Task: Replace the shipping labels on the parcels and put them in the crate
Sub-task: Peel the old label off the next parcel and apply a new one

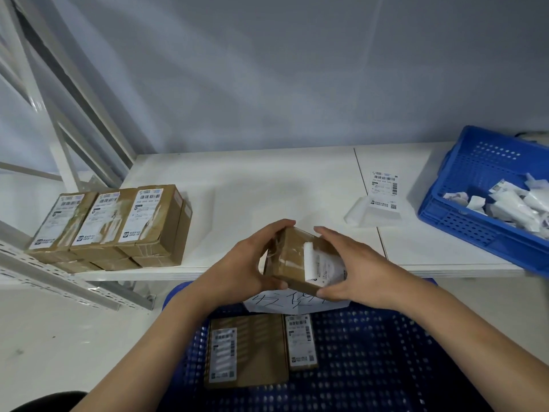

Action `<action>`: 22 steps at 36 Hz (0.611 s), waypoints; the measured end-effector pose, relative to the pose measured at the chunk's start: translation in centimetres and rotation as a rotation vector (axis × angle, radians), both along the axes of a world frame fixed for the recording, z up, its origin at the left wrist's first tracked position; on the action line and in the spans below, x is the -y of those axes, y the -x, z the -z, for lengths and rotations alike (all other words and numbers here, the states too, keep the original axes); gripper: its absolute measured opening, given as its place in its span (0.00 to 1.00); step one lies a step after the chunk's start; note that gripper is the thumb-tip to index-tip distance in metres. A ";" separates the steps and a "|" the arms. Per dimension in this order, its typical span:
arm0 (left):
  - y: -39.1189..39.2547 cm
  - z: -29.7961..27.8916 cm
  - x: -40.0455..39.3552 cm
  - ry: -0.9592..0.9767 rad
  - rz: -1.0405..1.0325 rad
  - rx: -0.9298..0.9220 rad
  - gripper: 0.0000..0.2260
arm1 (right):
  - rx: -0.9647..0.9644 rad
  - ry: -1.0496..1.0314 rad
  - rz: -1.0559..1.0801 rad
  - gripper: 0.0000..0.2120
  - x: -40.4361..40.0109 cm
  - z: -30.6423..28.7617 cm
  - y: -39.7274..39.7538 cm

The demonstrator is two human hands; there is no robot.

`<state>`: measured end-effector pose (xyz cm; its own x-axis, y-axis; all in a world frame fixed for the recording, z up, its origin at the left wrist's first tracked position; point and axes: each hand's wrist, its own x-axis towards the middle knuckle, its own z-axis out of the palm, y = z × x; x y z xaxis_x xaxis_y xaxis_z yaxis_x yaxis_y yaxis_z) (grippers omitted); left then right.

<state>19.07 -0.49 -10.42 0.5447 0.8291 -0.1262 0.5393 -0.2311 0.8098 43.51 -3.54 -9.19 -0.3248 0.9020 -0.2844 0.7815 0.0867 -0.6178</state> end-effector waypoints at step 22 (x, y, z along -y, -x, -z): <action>-2.9 -0.6 1.1 0.149 -0.716 0.224 0.23 | -0.155 -0.156 0.287 0.47 0.1 1.4 1.8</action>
